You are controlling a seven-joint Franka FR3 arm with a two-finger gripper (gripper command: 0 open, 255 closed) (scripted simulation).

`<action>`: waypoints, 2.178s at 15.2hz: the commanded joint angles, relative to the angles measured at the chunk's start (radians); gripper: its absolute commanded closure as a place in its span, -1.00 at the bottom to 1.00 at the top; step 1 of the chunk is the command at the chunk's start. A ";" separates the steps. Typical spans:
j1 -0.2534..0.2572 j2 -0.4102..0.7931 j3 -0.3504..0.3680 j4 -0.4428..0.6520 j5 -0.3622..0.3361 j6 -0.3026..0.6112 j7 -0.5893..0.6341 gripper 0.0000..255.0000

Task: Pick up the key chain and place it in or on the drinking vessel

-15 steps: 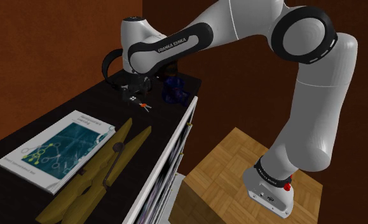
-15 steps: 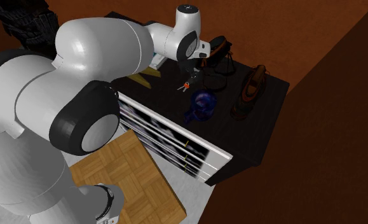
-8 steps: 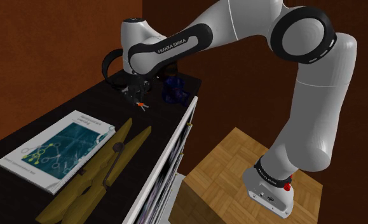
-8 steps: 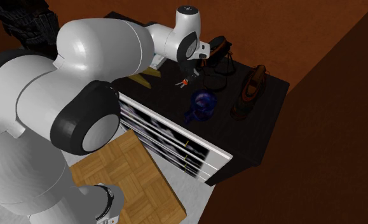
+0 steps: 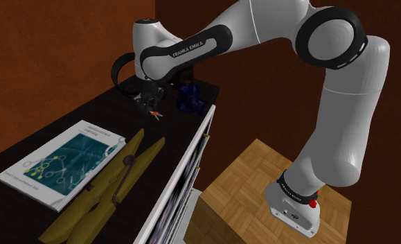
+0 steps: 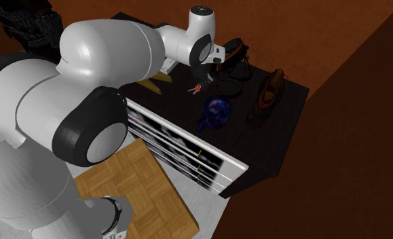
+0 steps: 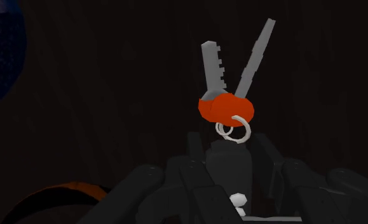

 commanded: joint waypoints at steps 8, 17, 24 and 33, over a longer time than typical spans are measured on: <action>-0.007 -0.043 0.003 0.052 0.014 -0.102 -0.013 1.00; -0.008 -0.080 0.007 0.122 0.026 -0.209 -0.023 1.00; -0.007 -0.098 0.009 0.192 0.032 -0.296 -0.029 1.00; -0.035 -0.164 0.000 0.188 0.049 -0.355 -0.072 1.00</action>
